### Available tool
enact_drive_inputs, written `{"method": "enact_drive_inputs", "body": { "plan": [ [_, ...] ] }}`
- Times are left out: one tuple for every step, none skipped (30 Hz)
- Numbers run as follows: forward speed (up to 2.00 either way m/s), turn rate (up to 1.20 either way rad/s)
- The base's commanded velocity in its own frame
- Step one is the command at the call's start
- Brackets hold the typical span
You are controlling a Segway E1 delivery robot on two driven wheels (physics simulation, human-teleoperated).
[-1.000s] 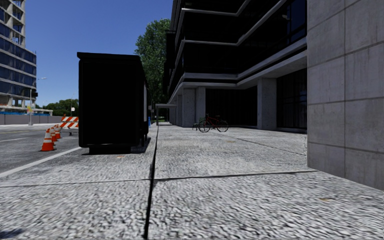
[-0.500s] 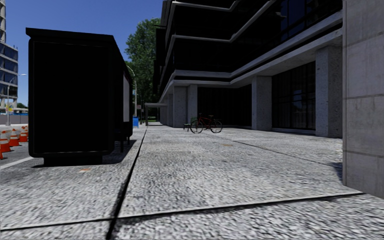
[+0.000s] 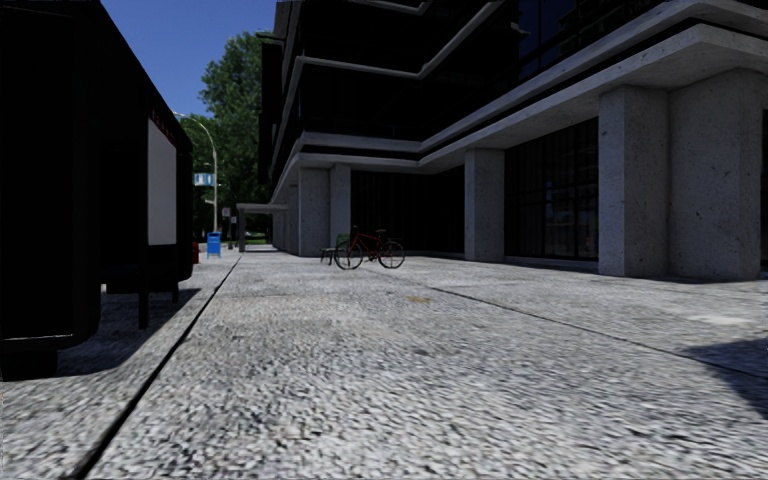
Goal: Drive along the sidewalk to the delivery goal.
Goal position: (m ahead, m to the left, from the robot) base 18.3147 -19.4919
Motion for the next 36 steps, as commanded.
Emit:
{"method": "enact_drive_inputs", "body": {
  "plan": [
    [2.0,-0.48],
    [2.0,-0.48],
    [2.0,-0.48],
    [2.0,-0.48],
    [2.0,-0.49],
    [2.0,-0.49],
    [2.0,-0.49],
    [2.0,-0.49],
    [2.0,-0.5],
    [2.0,-0.5],
    [2.0,-0.5],
    [2.0,-0.5],
    [2.0,-0.5],
    [2.0,-0.5],
    [2.0,-0.53],
    [2.0,-0.53],
    [2.0,-0.59],
    [2.0,-0.62],
    [2.0,-0.62],
    [2.0,-0.62],
    [2.0,-0.63],
    [2.0,-0.63],
    [2.0,-0.63],
    [2.0,-0.63],
    [2.0,-0.63],
    [2.0,-0.63],
    [2.0,-0.63],
    [2.0,-0.63],
    [2.0,-0.63],
    [2.0,-0.63],
    [2.0,-0.63],
    [2.0,-0.63],
    [2.0,-0.63],
    [2.0,-0.63],
    [2.0,-0.63],
    [2.0,-0.63]
  ]
}}
